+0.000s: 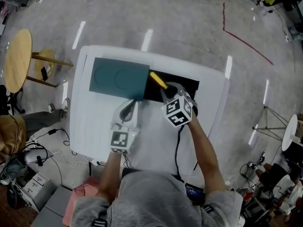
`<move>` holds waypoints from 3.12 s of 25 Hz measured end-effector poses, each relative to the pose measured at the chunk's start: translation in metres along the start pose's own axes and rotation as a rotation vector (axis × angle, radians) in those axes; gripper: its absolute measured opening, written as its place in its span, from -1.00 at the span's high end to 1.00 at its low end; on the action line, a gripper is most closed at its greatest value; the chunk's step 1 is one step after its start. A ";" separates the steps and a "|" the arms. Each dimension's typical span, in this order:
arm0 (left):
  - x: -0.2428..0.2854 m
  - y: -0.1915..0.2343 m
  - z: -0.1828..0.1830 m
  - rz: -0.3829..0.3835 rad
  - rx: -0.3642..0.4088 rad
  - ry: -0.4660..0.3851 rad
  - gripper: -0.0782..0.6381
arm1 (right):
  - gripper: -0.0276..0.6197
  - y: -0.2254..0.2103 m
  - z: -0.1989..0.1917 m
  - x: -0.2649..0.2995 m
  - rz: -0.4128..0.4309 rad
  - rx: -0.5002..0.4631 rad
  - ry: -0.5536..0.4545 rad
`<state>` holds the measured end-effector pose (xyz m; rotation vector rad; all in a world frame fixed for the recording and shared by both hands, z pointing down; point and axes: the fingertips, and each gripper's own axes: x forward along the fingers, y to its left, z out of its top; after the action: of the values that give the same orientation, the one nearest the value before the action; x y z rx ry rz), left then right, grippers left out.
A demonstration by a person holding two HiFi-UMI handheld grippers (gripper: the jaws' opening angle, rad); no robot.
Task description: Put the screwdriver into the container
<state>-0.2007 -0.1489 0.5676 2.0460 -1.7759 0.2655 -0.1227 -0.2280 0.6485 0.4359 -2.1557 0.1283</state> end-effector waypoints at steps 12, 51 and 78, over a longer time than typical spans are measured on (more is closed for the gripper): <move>0.000 0.001 -0.006 -0.012 -0.021 0.009 0.75 | 0.66 0.006 -0.009 0.015 0.029 0.015 0.037; -0.113 -0.079 0.077 -0.066 0.116 -0.221 0.75 | 0.48 0.024 0.031 -0.201 -0.271 0.258 -0.368; -0.194 -0.194 0.063 -0.205 0.215 -0.264 0.75 | 0.73 0.117 -0.071 -0.341 -0.464 0.393 -0.624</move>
<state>-0.0511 0.0178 0.3971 2.4959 -1.7272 0.1344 0.0712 -0.0121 0.4225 1.3342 -2.5601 0.1699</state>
